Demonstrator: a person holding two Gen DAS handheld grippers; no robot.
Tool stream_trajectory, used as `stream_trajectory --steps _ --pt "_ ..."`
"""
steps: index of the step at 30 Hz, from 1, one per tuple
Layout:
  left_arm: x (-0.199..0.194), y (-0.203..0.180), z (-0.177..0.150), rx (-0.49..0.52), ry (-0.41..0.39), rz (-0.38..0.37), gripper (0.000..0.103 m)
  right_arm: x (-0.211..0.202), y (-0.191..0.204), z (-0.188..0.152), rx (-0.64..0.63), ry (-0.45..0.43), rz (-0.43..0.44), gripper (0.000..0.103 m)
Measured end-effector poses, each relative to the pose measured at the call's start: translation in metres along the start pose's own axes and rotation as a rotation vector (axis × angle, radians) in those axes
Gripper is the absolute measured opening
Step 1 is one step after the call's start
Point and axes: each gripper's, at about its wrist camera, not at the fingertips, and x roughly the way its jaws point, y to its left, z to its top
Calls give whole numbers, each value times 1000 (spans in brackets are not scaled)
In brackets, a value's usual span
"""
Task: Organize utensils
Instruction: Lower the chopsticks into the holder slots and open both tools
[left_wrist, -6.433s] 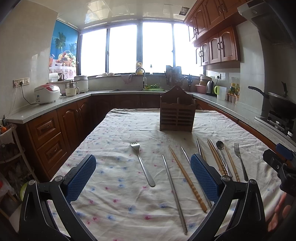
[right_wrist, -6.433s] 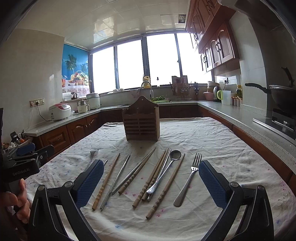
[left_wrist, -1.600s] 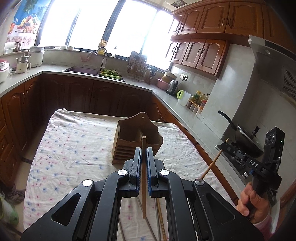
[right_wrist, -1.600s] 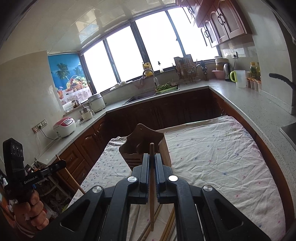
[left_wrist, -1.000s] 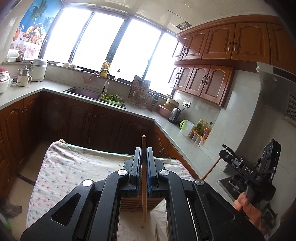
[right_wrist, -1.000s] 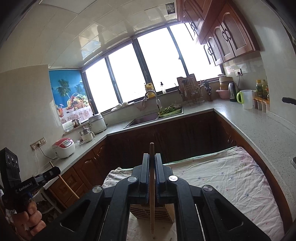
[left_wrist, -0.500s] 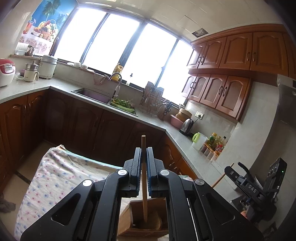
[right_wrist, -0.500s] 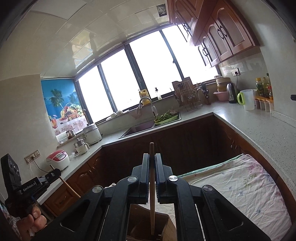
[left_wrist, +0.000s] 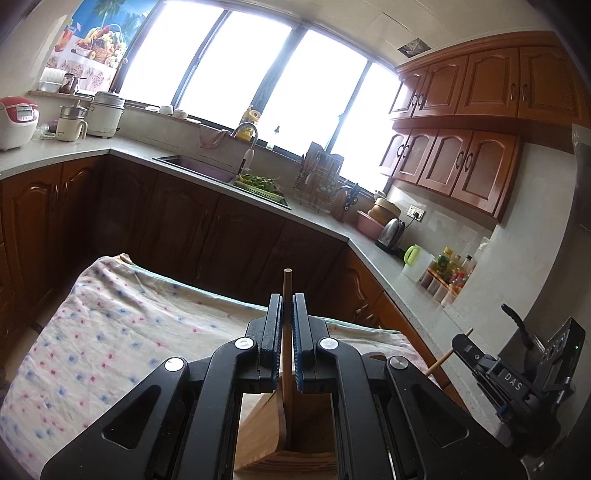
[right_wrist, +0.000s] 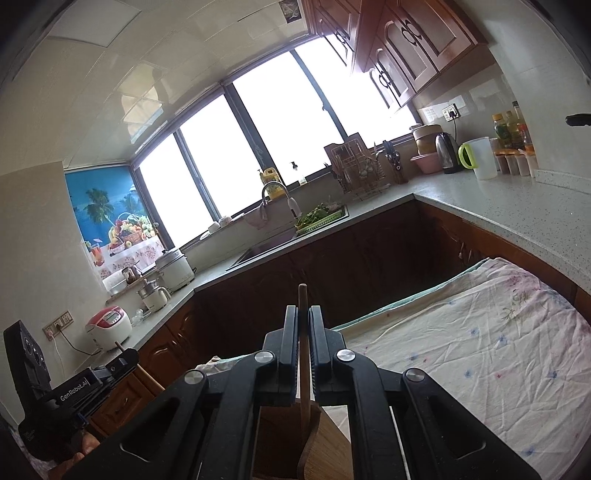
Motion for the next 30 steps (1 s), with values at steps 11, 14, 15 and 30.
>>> stream_trajectory --steps 11,14,15,30 --pt "7 -2 -3 37 29 10 5 6 -2 -4 -16 29 -13 6" --pt "10 -4 -4 46 47 17 5 8 -1 -3 -20 42 -17 6" --pt "11 -5 -4 51 53 19 5 9 0 -4 -23 47 -20 7" --pt "-4 8 1 -18 54 55 78 0 -5 -2 -5 65 -17 52"
